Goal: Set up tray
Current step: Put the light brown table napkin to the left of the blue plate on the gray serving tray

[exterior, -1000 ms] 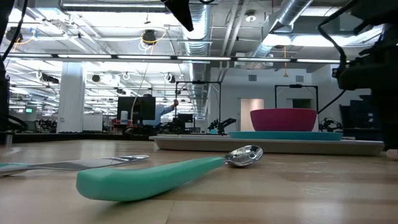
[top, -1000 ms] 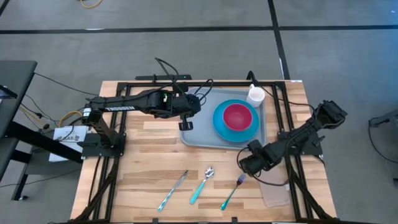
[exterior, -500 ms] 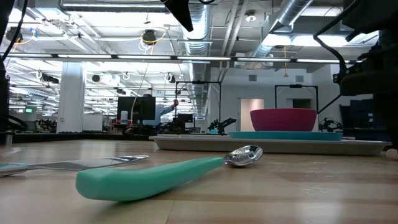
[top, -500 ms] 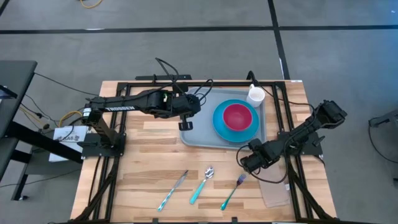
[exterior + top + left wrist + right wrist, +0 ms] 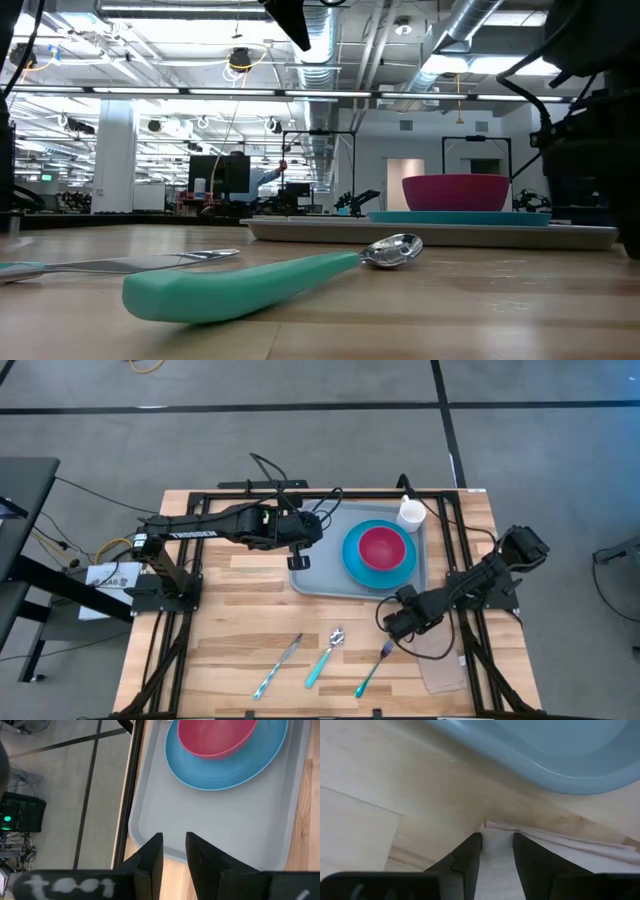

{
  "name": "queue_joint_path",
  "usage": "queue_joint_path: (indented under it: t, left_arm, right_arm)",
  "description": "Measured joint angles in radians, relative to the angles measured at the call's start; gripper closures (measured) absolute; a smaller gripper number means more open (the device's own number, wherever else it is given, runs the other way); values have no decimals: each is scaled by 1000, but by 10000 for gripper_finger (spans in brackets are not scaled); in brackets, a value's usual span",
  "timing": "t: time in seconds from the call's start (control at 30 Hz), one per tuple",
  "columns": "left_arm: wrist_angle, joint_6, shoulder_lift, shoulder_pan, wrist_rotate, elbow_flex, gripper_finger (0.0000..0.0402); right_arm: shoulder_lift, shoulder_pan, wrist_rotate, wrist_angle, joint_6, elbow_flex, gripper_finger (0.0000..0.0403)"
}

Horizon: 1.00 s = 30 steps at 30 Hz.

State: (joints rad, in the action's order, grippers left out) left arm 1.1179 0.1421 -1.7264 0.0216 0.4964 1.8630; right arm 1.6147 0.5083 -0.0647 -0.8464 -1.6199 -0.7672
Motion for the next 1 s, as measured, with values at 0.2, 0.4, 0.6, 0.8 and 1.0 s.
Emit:
queue_joint_path:
  t: [0.2,0.4,0.6,0.8,1.0]
  left_arm:
    - [-5,3,0,0,0,0,329]
    - [-4,3,0,0,0,0,329]
    - [34,-13,0,0,16,0,329]
    - [149,-113,23,-1,113,0,329]
    - [222,-215,65,-8,165,0,329]
  right_arm:
    - [36,0,-5,-24,-11,-24,290]
    - [41,0,-14,-28,-53,-23,313]
    - [53,17,1,-43,-19,-39,390]
    - [46,63,32,-103,-1,-150,396]
    - [44,100,-131,-108,14,-287,398]
